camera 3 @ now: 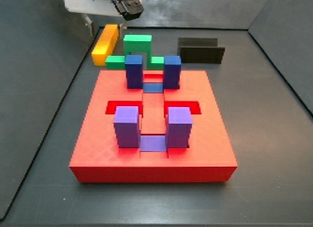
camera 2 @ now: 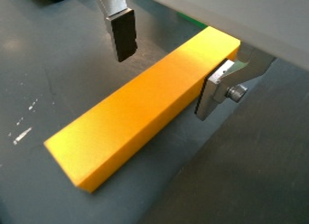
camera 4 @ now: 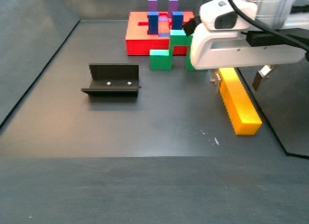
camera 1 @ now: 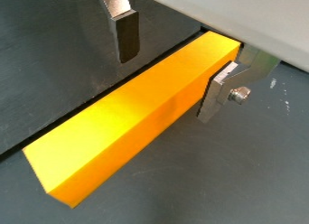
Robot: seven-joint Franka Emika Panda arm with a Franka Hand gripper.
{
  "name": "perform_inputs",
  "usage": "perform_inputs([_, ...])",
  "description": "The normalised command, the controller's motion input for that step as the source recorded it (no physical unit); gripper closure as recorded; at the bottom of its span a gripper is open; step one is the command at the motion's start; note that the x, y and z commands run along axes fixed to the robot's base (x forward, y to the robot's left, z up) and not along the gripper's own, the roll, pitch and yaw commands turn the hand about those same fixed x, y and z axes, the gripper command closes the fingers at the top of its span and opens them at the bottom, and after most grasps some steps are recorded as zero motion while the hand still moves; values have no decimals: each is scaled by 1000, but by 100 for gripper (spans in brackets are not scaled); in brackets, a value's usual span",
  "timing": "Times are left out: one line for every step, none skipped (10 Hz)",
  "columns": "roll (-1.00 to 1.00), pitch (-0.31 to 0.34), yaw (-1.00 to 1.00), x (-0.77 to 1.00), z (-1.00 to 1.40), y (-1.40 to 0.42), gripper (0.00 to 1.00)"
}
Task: Pick up the yellow object. Move up. Move to above the board. Insert the yellow object.
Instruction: Pick up the yellow object.
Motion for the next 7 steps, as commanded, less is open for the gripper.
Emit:
perform_inputs([-21, -9, 0, 54, -209, 0, 0])
perform_inputs([-47, -17, 0, 26, -206, 0, 0])
perform_inputs([-37, -19, 0, -14, -163, 20, 0])
perform_inputs([-49, -63, -23, -86, -117, 0, 0])
perform_inputs([0, -83, 0, -111, -94, 0, 0])
perform_inputs([0, -97, 0, -86, -137, -20, 0])
perform_inputs([-59, -114, -34, 0, -117, 0, 0])
